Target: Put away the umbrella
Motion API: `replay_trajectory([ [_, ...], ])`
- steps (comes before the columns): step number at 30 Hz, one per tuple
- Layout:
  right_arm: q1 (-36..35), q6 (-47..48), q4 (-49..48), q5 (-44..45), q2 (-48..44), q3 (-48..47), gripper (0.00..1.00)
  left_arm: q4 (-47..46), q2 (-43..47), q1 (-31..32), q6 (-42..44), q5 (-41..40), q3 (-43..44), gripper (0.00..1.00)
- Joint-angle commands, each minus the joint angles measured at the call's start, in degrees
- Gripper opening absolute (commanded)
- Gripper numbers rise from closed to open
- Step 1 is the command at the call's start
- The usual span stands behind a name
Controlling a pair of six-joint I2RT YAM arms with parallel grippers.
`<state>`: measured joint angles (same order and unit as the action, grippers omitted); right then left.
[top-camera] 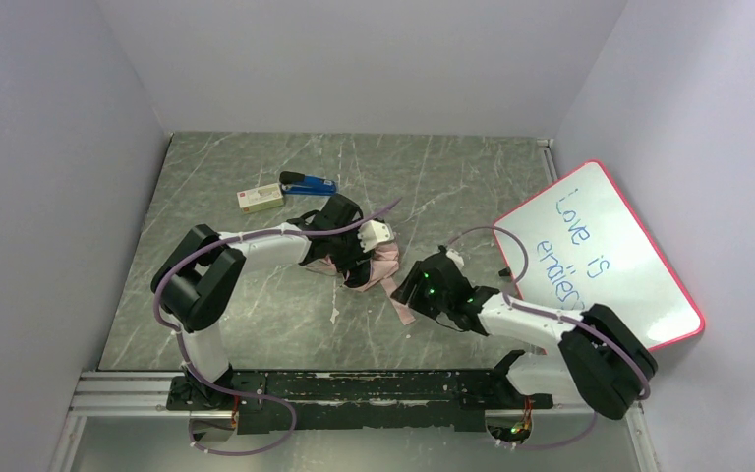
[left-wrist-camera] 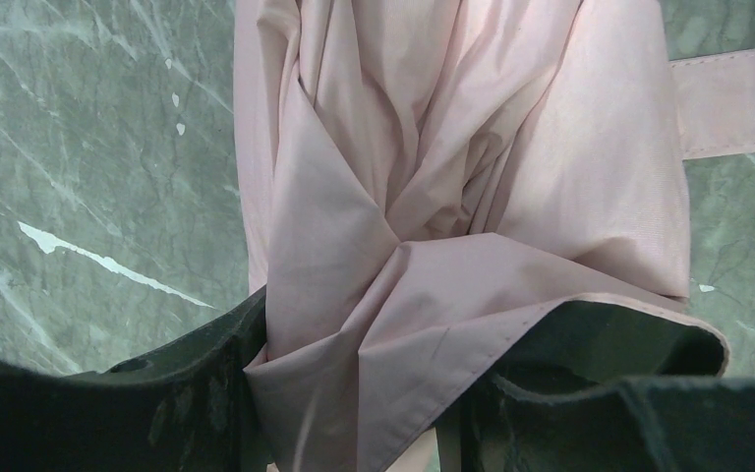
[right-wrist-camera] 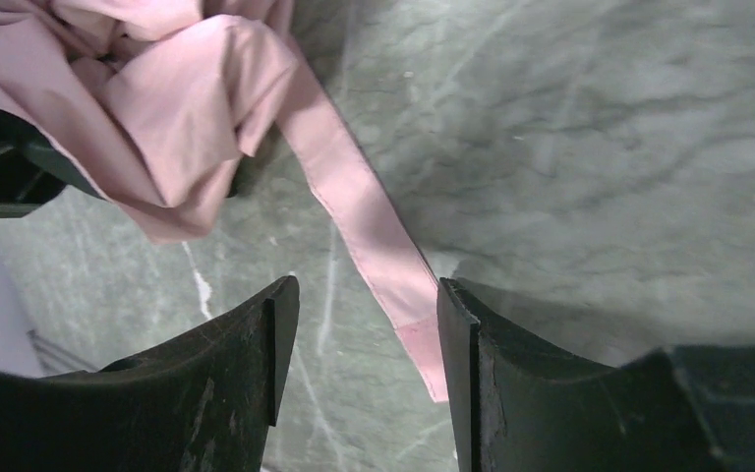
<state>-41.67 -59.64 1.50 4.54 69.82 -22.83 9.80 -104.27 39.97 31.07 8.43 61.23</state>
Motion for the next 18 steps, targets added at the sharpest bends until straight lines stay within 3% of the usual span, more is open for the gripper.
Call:
replay_trajectory([
  [1, 0.1, -1.0, 1.2, -5.4, 7.6, 2.5, 0.59, 5.3, -5.0, -0.4, 1.4, -6.8, -1.9, 0.05],
  [10, 0.1, -6.3, -10.6, -2.5, 12.8, 5.1, 0.6, 5.3, -5.0, -0.3, 1.4, -6.8, -2.2, 0.05],
  [18, 0.1, -2.2, -10.9, 2.2, 18.2, 0.4, 0.6, 5.6, -5.0, -0.3, 1.5, -7.0, -1.8, 0.05],
])
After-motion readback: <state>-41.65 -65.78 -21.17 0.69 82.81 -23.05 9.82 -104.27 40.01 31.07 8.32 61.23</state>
